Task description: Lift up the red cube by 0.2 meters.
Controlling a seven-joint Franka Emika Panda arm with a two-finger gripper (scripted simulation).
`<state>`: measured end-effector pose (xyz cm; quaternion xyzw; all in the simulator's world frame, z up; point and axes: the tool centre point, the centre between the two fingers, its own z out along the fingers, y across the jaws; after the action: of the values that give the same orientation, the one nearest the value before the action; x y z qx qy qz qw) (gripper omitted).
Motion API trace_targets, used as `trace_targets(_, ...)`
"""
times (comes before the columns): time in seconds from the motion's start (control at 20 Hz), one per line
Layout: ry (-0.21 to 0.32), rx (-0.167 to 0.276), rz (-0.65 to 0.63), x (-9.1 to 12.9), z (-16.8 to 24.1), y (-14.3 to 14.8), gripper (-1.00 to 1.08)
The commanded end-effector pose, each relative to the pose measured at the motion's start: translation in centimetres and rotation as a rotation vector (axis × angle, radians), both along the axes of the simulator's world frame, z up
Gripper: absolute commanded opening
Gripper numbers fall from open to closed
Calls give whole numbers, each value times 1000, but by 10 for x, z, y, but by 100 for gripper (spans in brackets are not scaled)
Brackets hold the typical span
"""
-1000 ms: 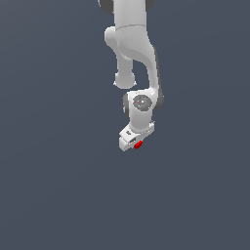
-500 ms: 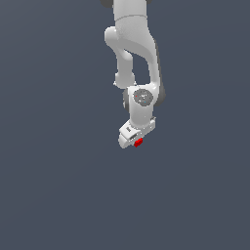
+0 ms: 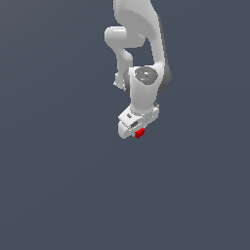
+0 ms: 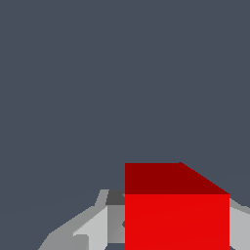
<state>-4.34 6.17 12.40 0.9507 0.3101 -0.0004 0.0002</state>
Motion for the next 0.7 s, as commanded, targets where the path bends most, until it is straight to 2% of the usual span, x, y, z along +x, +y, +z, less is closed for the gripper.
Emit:
trace_targets(0.0,-1,0,0,0,25,0,-100)
trace_targets(0.35,0,1,0,0,79,0,-100)
trace_targets(0.65,0,1,0,1,103,1,-100)
